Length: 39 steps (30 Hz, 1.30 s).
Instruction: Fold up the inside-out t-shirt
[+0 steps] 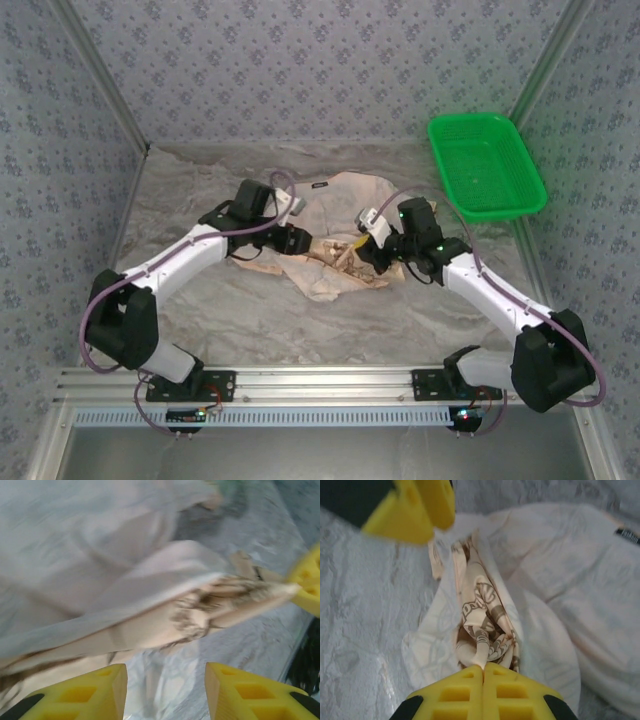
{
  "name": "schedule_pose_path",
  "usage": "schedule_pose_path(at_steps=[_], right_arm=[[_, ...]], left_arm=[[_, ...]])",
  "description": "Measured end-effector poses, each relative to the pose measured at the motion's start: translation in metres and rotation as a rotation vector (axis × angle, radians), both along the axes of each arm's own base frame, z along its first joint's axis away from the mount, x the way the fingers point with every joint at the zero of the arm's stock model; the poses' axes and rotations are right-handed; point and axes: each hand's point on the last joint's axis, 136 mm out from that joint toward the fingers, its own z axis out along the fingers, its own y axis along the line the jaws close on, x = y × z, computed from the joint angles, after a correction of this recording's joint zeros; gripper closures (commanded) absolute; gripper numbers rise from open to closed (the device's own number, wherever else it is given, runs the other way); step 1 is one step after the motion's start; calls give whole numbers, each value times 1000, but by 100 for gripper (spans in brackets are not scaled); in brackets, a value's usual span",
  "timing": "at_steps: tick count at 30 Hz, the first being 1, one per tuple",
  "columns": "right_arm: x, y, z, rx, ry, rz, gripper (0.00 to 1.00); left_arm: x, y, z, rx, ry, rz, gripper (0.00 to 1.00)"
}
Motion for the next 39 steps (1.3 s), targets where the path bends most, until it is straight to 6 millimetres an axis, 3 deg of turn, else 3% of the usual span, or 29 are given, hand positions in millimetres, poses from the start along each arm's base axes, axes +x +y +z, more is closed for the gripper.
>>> schedule_pose_path(at_steps=[3, 8, 11, 12, 14, 18, 21, 26, 28, 31, 34, 35, 36, 38, 39], right_arm=[[11, -1, 15, 36, -33, 3, 100], [26, 0, 33, 81, -49, 21, 100], [33, 4, 47, 107, -72, 41, 100], [34, 5, 51, 113, -77, 48, 100], [37, 6, 58, 124, -89, 56, 100], [43, 1, 66, 129, -108, 45, 100], [47, -15, 71, 124, -117, 14, 100], [47, -76, 96, 78, -258, -173, 100], [43, -89, 101, 58, -343, -243, 100], [30, -100, 72, 46, -377, -325, 100], [27, -107, 25, -3, -269, -368, 100], [28, -106, 9, -28, -227, -374, 95], [27, -105, -4, -54, -192, -376, 84], [22, -101, -23, -113, -149, -365, 66], [20, -99, -28, -141, -143, -352, 62]], left_arm=[[-2, -17, -3, 11, -77, -118, 55], [13, -29, -32, 61, -98, -208, 55], [24, -45, -31, 38, -108, -252, 58], [27, -51, -28, 23, -114, -266, 65], [29, -64, -18, -17, -119, -301, 98], [32, -68, -1, -90, -99, -308, 100], [49, -47, 12, -175, -53, -227, 100], [69, 25, 46, -261, -51, -13, 100], [70, 52, 53, -304, -51, 86, 100], [67, 90, 25, -344, 24, 263, 100], [56, 108, -34, -299, 194, 400, 92], [51, 110, -52, -272, 255, 426, 88], [47, 110, -66, -248, 305, 443, 81], [44, 111, -82, -211, 368, 471, 68], [43, 112, -88, -190, 393, 480, 66]])
